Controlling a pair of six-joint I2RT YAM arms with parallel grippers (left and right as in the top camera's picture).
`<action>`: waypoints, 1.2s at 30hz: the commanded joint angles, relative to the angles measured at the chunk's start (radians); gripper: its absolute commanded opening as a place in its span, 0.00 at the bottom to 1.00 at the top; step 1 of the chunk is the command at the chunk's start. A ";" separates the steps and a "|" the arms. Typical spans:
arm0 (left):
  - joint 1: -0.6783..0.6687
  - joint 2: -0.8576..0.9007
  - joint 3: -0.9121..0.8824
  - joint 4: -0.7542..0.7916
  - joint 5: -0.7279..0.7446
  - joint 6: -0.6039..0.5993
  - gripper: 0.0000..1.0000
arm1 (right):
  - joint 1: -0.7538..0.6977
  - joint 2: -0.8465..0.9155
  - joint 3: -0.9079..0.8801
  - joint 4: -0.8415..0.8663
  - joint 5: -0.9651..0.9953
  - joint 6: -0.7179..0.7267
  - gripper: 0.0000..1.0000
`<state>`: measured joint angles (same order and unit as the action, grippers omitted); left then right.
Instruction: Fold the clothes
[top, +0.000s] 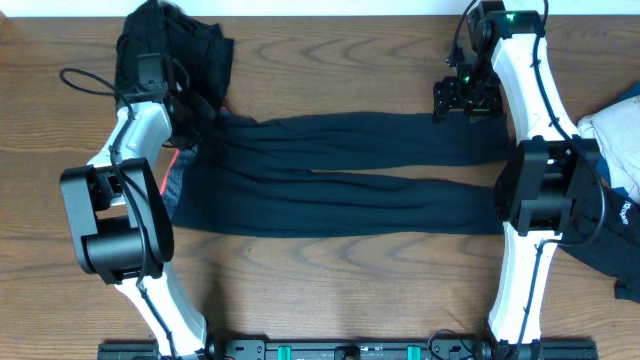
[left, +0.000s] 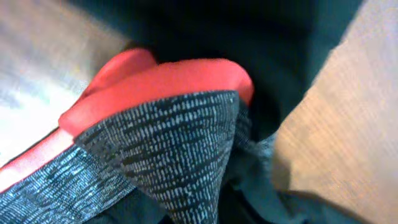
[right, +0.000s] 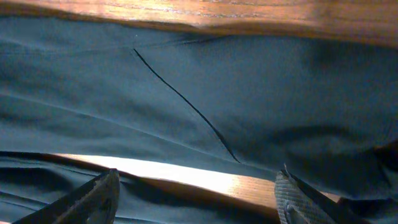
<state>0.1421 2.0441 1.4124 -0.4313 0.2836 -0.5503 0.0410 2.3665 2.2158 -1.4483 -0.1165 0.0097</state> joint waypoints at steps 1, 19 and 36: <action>0.005 -0.021 0.034 0.063 -0.005 0.003 0.06 | 0.006 -0.006 0.014 0.003 -0.008 -0.015 0.78; 0.027 -0.166 0.031 -0.344 -0.200 0.132 0.80 | 0.045 -0.006 0.014 -0.024 0.000 0.019 0.75; 0.053 -0.157 -0.103 -0.427 -0.196 0.269 0.80 | 0.110 -0.019 0.014 -0.212 0.332 0.344 0.77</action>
<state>0.1684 1.8839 1.3140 -0.8429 0.1223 -0.3115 0.1585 2.3665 2.2158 -1.6432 0.1143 0.2527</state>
